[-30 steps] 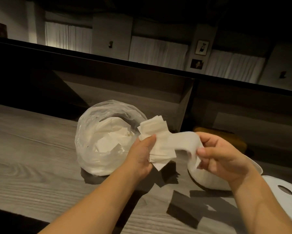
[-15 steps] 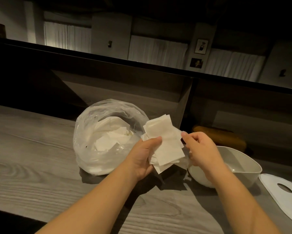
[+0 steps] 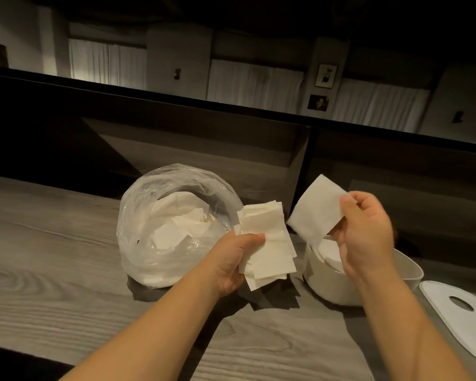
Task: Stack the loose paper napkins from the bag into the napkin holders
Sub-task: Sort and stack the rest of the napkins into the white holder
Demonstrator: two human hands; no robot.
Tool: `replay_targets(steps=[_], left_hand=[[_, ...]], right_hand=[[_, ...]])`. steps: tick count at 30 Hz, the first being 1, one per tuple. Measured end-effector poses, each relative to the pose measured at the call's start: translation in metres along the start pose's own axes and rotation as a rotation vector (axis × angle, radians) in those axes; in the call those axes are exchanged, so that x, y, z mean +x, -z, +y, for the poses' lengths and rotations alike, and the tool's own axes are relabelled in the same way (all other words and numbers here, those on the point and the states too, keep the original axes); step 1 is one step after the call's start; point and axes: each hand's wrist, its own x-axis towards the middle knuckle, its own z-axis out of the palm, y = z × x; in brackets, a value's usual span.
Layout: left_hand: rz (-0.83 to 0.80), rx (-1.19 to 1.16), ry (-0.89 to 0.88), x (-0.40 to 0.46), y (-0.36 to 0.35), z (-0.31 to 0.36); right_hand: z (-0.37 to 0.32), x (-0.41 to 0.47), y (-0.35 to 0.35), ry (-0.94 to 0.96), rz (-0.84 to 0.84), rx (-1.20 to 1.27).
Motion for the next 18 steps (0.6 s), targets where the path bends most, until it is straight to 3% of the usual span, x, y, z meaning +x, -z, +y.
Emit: replay_targets(steps=[3, 6, 9, 11, 13, 18], left_hand=[[0.016, 0.028, 0.027, 0.002, 0.002, -0.003], [-0.038, 0.077, 0.052, 0.003, 0.0, -0.006], [-0.047, 0.037, 0.113, 0.003, -0.004, -0.003], [-0.032, -0.056, 0.197, 0.002, -0.005, 0.001], [-0.069, -0.014, 0.196, 0.001, -0.004, 0.003], [-0.092, 0.28, 0.067, -0.001, 0.007, 0.006]], right_hand=[[-0.006, -0.004, 0.003, -0.001, -0.127, 0.099], [0.008, -0.015, -0.012, 0.025, -0.291, -0.181], [0.032, -0.018, -0.026, 0.261, -0.236, -0.58], [0.038, -0.017, -0.029, 0.344, -0.174, -0.631], [0.04, -0.016, -0.029, 0.247, -0.204, -0.538], [0.036, -0.016, -0.029, -0.228, -0.332, -0.243]])
